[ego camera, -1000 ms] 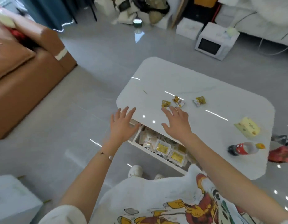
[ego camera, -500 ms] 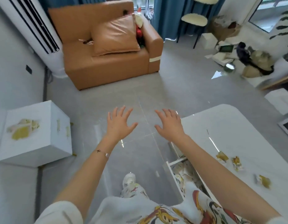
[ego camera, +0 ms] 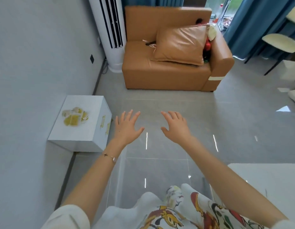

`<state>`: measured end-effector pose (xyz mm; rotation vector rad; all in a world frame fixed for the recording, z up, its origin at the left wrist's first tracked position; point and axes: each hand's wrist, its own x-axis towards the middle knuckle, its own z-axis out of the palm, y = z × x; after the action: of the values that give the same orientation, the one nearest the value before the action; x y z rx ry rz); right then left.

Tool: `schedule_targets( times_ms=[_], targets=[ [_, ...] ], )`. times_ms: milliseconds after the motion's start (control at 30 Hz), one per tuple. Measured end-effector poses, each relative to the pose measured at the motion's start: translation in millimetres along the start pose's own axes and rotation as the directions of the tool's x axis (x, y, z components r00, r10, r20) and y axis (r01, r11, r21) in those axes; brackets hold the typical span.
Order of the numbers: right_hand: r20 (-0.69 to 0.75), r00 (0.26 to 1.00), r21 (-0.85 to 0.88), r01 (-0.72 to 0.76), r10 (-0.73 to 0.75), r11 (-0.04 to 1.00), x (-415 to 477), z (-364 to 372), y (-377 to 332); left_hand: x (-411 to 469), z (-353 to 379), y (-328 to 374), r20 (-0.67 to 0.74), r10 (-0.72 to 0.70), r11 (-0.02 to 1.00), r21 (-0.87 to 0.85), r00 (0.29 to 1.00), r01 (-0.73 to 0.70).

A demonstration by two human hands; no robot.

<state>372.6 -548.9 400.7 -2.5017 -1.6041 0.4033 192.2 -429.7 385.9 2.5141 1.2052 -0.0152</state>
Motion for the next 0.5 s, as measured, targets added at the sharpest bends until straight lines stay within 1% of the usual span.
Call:
schedule_targets(
  times_ms=[133,300,400,500],
  targets=[
    [0.062,0.993,-0.008,0.105,-0.105,0.994,65,0,-10,38,-4,-25,0.011,-0.092,0.996,0.003,0.996,0.092],
    [0.115,0.961,-0.024,0.257,-0.253,0.966,160,-6,-17,100,-8,-49,0.003,-0.228,0.973,-0.027,0.974,0.228],
    [0.146,0.924,-0.049,0.363,-0.353,0.931,218,-10,-21,131,-14,-61,-0.018,-0.319,0.947,-0.044,0.948,0.318],
    [0.208,0.870,-0.053,0.466,-0.446,0.883,270,-11,-30,147,-18,-77,-0.030,-0.438,0.897,-0.072,0.898,0.435]
  ],
)
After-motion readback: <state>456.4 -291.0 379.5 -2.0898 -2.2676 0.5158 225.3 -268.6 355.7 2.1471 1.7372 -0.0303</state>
